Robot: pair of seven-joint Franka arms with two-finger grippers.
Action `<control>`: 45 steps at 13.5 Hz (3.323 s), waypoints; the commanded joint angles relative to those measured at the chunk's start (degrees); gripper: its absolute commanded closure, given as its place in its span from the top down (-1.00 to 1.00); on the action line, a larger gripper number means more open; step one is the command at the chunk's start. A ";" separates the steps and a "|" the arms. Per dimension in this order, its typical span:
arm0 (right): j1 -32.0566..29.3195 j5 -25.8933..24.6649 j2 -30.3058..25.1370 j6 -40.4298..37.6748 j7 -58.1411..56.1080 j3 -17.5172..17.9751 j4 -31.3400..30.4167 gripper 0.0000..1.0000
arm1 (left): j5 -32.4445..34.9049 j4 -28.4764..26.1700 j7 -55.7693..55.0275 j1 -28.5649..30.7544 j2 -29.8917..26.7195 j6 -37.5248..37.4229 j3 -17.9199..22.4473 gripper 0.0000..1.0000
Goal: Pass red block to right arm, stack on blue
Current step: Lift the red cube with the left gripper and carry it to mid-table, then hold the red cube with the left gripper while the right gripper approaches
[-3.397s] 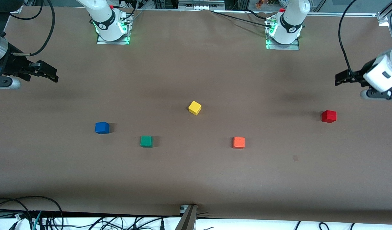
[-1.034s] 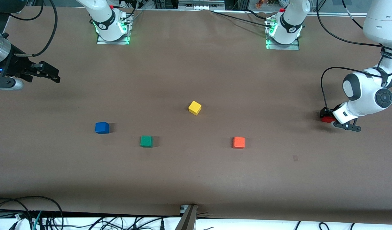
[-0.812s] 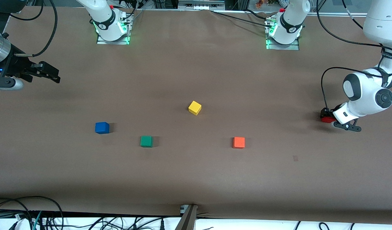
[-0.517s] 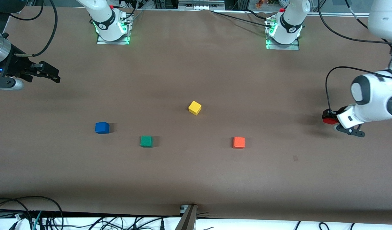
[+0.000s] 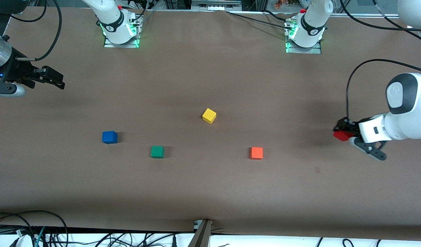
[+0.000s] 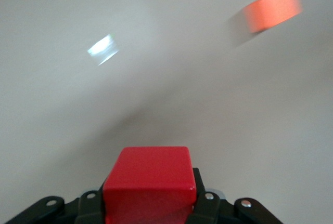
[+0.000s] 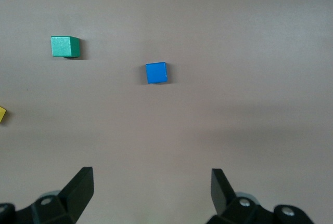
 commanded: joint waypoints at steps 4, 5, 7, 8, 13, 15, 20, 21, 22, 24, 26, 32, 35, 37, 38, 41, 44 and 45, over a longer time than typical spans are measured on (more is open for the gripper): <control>-0.28 0.25 0.28 -0.32 0.28 0.40 0.99 1.00 | -23.08 2.69 16.34 -0.60 2.48 -1.90 -5.18 -0.82; -0.28 0.25 0.28 -0.32 0.28 0.40 0.99 1.00 | -27.56 2.69 18.46 -0.95 3.27 -1.82 -6.15 -0.82; -0.28 0.25 0.28 -0.32 0.28 0.40 0.99 1.00 | -33.74 2.78 19.71 -2.88 3.36 -1.29 -8.70 -0.84; -0.28 0.25 0.28 -0.32 0.28 0.40 0.99 1.00 | -34.63 2.86 20.15 -4.63 3.36 -0.68 -9.49 -0.86; -0.28 0.25 0.28 -0.32 0.28 0.40 0.99 1.00 | -41.90 2.52 34.34 -12.63 4.51 7.55 -11.26 -0.90; -0.28 0.25 0.28 -0.32 0.28 0.40 0.99 1.00 | -48.76 2.43 42.53 -14.92 5.55 12.22 -11.26 -0.92; -0.28 0.25 0.28 -0.32 0.28 0.40 0.99 1.00 | -67.46 -2.04 71.08 -18.79 6.00 19.45 -11.43 -1.00; -0.28 0.25 0.28 -0.32 0.28 0.40 0.99 1.00 | -72.03 -3.01 75.31 -19.84 6.09 19.89 -11.43 -1.00; -0.28 0.25 0.28 -0.32 0.28 0.40 0.99 1.00 | -75.30 -3.28 80.83 -21.16 6.61 22.41 -11.43 -1.00; -0.28 0.25 0.28 -0.32 0.28 0.40 0.99 1.00 | -79.62 -3.37 90.51 -22.22 8.54 23.93 -11.43 -1.00; -0.28 0.25 0.28 -0.32 0.28 0.40 0.99 1.00 | -82.00 -3.20 94.85 -22.83 9.69 23.93 -11.43 -1.00; -0.27 0.68 2.28 -0.41 -1.02 0.48 1.25 1.00 | -83.51 -2.67 95.12 -23.02 9.69 24.02 -11.43 -1.00; 0.07 0.95 3.97 -2.69 -1.39 0.66 3.54 1.00 | -83.51 -2.50 95.12 -22.93 9.60 24.02 -11.52 -1.00; 0.16 0.95 4.41 -3.22 -4.97 0.66 3.54 1.00 | -83.51 -2.41 95.12 -23.02 9.60 24.11 -11.43 -1.00; 0.34 1.04 4.41 -3.31 -7.95 0.66 3.28 1.00 | -83.51 -2.41 95.12 -22.93 9.60 24.11 -11.52 -1.00; 0.69 11.08 5.98 -3.84 -9.04 0.49 3.63 1.00 | -83.51 -2.41 95.12 -22.93 9.60 24.11 -11.43 -1.00; -1.06 31.03 11.86 -3.66 -8.86 -1.71 3.89 1.00 | -83.51 -2.41 95.12 -22.93 9.60 24.02 -11.43 -1.00; -1.33 37.01 13.53 -3.58 -8.86 -1.80 3.98 1.00 | -83.51 -2.41 95.12 -22.93 9.60 24.02 -11.52 -1.00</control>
